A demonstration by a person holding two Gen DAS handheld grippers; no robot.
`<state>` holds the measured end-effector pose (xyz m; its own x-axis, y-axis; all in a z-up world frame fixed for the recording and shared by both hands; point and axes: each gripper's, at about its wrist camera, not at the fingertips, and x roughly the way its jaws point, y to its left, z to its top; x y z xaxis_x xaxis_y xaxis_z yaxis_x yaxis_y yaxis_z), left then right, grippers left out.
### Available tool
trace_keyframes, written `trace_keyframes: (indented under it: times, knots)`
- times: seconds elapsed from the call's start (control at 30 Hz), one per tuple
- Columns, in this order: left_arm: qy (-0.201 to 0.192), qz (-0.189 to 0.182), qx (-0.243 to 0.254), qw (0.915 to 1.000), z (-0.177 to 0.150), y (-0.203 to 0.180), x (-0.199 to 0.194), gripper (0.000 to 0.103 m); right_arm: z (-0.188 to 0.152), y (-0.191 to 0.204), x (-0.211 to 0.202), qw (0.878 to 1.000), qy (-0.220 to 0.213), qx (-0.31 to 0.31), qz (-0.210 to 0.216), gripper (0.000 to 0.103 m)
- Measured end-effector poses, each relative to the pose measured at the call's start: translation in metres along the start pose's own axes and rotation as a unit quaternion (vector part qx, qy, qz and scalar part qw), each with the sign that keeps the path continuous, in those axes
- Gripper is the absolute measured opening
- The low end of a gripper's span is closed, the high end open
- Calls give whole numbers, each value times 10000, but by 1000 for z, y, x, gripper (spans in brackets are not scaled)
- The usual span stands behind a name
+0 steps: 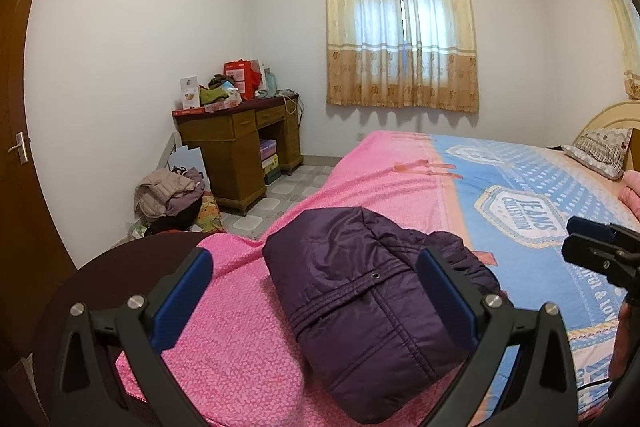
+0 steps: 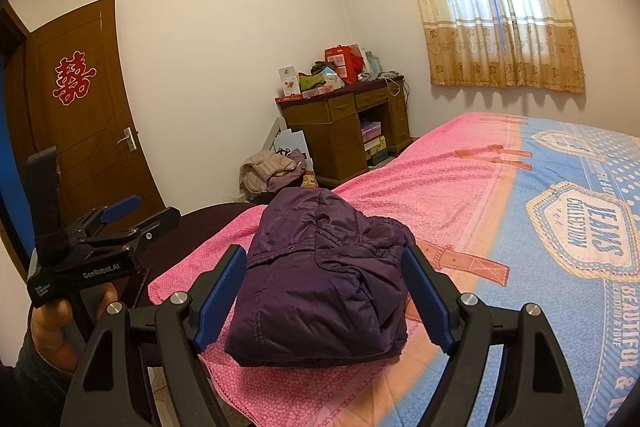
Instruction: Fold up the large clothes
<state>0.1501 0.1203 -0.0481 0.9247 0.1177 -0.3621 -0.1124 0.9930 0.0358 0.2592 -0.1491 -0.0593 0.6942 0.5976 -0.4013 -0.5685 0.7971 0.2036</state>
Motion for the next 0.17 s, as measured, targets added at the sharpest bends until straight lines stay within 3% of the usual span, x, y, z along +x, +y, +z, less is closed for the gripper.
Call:
trace_keyframes:
  times: [0.17]
  knots:
    - [1,11,66,10000,0,-2,4,103,-1,0,2,10000,27,-4,2,80]
